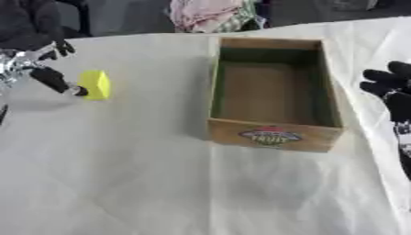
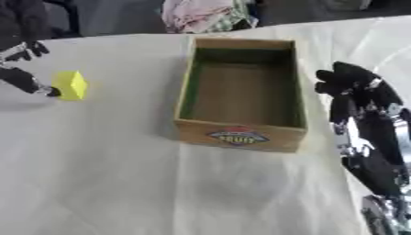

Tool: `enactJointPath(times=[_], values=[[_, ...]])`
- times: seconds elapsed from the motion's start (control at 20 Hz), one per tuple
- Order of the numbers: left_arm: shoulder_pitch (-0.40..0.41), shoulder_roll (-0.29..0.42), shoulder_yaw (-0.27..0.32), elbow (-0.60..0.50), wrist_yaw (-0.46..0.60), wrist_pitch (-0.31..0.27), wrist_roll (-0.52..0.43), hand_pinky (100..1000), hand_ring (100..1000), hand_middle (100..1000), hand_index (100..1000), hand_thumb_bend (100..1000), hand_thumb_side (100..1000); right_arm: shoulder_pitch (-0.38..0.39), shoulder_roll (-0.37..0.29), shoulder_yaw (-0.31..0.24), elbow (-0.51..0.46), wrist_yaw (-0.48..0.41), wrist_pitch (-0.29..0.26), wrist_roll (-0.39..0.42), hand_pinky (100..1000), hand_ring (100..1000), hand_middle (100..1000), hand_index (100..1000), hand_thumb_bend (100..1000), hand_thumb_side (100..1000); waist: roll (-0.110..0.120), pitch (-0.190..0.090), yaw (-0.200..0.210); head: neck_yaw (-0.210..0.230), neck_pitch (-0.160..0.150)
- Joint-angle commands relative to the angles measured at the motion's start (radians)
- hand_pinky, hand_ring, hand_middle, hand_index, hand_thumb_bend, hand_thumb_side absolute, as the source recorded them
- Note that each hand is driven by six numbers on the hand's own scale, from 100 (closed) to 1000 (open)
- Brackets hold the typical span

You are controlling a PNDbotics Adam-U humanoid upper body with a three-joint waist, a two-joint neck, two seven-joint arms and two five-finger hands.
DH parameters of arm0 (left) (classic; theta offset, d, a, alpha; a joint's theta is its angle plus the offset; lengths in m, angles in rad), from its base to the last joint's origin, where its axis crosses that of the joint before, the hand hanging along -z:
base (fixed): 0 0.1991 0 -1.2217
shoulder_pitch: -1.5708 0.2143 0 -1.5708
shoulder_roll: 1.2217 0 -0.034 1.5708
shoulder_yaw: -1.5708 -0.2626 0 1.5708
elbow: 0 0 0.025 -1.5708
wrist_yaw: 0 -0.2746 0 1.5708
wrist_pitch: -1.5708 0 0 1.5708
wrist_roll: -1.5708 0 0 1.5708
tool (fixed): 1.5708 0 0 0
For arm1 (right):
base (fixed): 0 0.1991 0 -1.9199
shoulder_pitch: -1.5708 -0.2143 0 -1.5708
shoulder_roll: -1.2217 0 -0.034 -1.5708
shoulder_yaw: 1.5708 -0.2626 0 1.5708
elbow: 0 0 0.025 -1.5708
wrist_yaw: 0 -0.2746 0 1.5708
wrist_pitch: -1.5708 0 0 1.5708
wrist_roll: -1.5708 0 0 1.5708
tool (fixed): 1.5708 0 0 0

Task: Pick up objects on the table and place them in the box.

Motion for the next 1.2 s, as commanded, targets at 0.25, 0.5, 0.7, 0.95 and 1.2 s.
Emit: enactJointPath(times=[0.25,0.5,0.7,0.95,1.2], values=[[-0.027,-0.003,0.012,0.035,0.051,-0.001,0.053,732,750,734,859,555,363,-0.004,0.007,0.005,-0.021,0.010,-0.003,0.010,829,836,592,835,100,470,-0.010,-0.010,-0.008,0.008,-0.005],[-0.040,-0.022,0.005,0.053,0.052,-0.006,0.069,728,740,714,845,492,343,-0.005,0.015,0.007,-0.021,0.013,-0.003,0.014,829,837,593,835,100,470,-0.015,-0.003,-0.014,0.019,-0.006],[-0.044,-0.036,-0.001,0.058,0.052,-0.011,0.062,725,724,691,829,455,331,-0.005,0.019,0.008,-0.021,0.016,-0.001,0.015,829,838,593,835,100,470,-0.017,0.002,-0.016,0.055,-0.009],[-0.045,-0.041,-0.003,0.057,0.055,-0.009,0.049,660,592,548,720,327,286,-0.005,0.022,0.008,-0.021,0.018,0.001,0.016,830,839,593,835,100,470,-0.017,0.003,-0.016,0.080,-0.010],[-0.045,-0.029,0.001,0.020,0.063,0.001,0.089,572,481,432,601,220,269,-0.005,0.020,0.006,-0.021,0.017,0.001,0.014,829,839,594,835,100,470,-0.016,0.000,-0.014,0.075,-0.008]])
